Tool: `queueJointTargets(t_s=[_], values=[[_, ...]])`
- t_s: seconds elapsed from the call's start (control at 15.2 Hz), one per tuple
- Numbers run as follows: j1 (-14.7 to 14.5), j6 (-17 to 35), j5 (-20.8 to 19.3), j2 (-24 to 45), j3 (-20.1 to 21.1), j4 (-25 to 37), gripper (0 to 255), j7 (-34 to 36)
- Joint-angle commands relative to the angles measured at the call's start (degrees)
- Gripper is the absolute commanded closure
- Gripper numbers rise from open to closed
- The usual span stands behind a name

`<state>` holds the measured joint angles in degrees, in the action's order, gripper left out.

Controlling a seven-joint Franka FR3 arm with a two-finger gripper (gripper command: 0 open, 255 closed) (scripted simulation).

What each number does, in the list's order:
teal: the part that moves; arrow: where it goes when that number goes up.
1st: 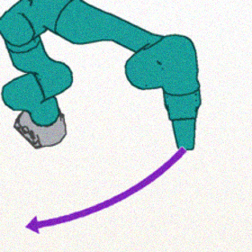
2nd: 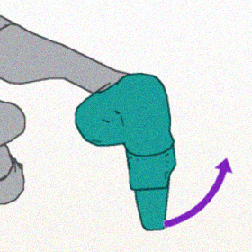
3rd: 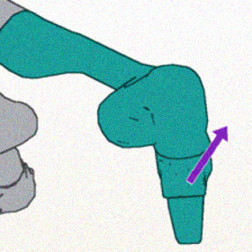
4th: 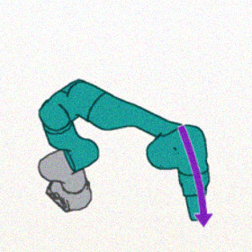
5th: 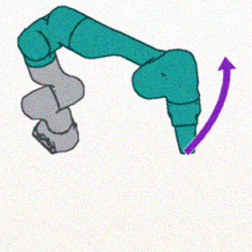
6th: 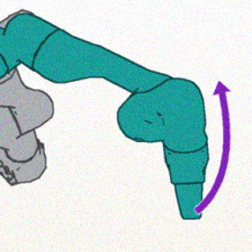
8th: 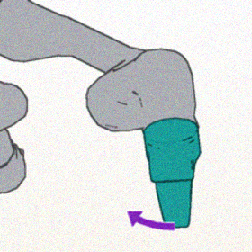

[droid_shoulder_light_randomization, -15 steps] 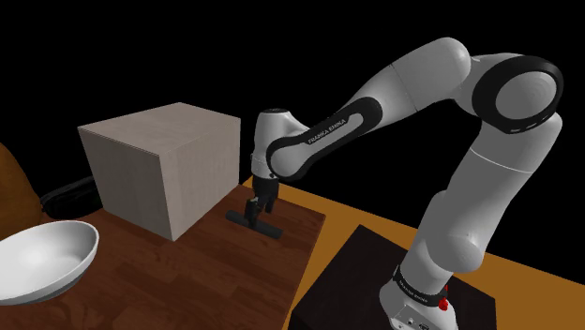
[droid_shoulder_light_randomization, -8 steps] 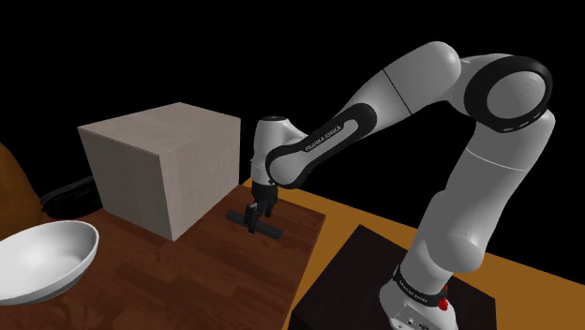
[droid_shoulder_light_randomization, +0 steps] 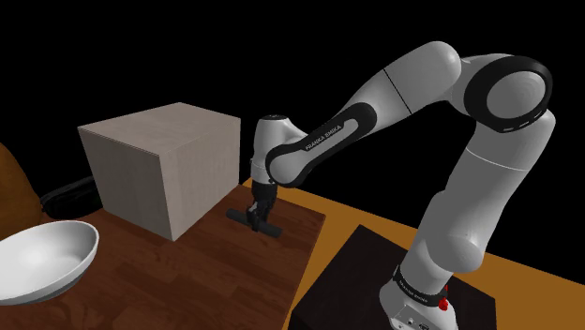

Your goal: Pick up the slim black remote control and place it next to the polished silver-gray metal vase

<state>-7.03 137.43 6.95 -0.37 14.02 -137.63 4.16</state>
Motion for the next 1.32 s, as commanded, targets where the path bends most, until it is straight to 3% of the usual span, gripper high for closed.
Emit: queueJointTargets(t_s=[0.0, 0.26, 1.25], values=[[-0.16, -0.03, 0.07, 0.13, 0.2, -0.07, 255, 0.05], [-0.11, 0.04, 0.08, 0.12, 0.11, -0.16, 255, -0.1], [0.03, -12.08, 1.02, -7.31, -0.35, 4.64, 255, -0.25]])
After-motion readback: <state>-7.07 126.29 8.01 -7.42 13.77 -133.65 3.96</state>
